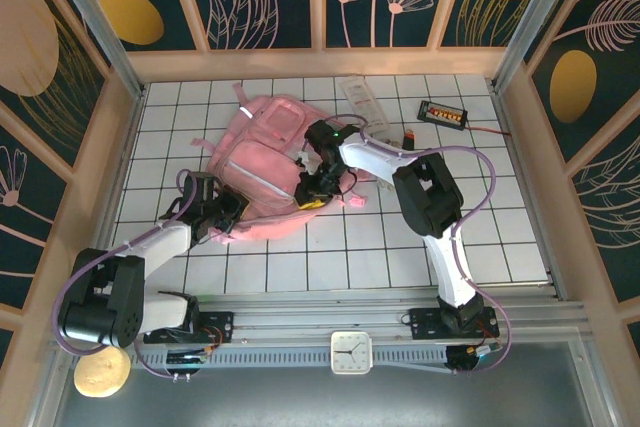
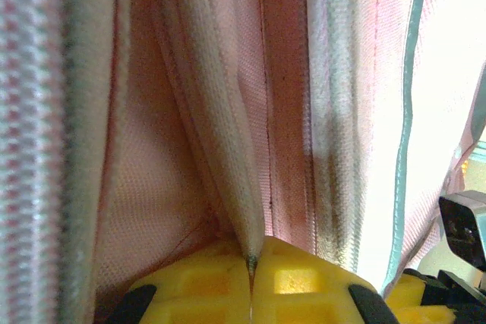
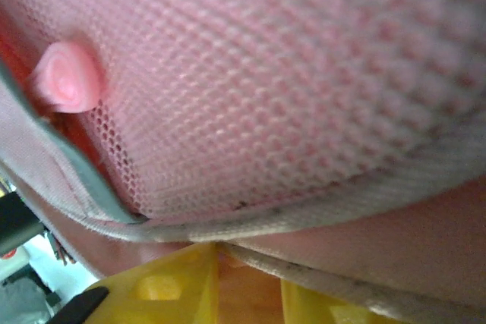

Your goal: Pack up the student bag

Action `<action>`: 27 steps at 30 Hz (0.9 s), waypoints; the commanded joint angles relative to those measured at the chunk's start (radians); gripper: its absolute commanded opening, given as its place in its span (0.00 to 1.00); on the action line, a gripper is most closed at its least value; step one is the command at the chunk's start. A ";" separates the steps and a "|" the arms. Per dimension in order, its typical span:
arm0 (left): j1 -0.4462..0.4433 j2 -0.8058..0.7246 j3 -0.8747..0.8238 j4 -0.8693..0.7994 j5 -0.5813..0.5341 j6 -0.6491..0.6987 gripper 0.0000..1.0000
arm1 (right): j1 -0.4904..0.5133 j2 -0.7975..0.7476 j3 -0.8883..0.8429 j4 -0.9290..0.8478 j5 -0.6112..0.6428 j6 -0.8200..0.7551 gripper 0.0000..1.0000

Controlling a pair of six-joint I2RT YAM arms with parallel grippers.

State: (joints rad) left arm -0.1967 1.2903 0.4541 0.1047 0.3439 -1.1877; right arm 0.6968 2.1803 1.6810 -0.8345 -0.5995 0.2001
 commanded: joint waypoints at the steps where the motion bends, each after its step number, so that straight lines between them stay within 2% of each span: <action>1: -0.014 -0.008 -0.001 0.019 0.050 -0.004 0.00 | 0.010 -0.017 -0.010 0.074 0.098 0.003 0.20; 6: -0.013 0.014 0.013 0.023 0.054 0.000 0.00 | 0.000 -0.040 -0.007 0.090 0.133 0.006 0.01; 11: -0.013 0.043 0.032 0.058 0.046 -0.013 0.00 | -0.038 -0.109 -0.018 0.058 0.108 -0.034 0.00; 16: -0.024 0.091 0.062 0.099 0.031 -0.017 0.00 | -0.061 -0.086 0.025 0.005 -0.125 -0.077 0.00; 19: -0.032 0.112 0.072 0.123 0.024 -0.026 0.00 | -0.067 -0.076 0.052 0.024 -0.194 -0.062 0.00; 22: -0.037 0.123 0.076 0.150 0.028 -0.040 0.00 | -0.077 -0.080 0.064 0.055 -0.215 -0.031 0.00; 24: -0.041 0.130 0.096 0.137 0.038 -0.022 0.00 | -0.081 -0.078 0.078 0.020 -0.148 -0.038 0.00; 25: -0.042 0.128 0.111 0.110 0.036 0.001 0.00 | -0.082 -0.077 0.084 -0.010 -0.076 -0.043 0.13; 26: -0.043 0.121 0.120 0.082 0.030 0.020 0.00 | -0.083 -0.081 0.076 -0.021 -0.036 -0.045 0.19; 27: -0.043 0.107 0.133 0.045 0.021 0.044 0.16 | -0.085 -0.089 0.057 -0.016 -0.008 -0.040 0.22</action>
State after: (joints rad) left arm -0.2306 1.4090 0.5331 0.1688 0.3584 -1.1942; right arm 0.6224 2.1151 1.7306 -0.8040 -0.6991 0.1646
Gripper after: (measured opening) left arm 0.075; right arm 0.199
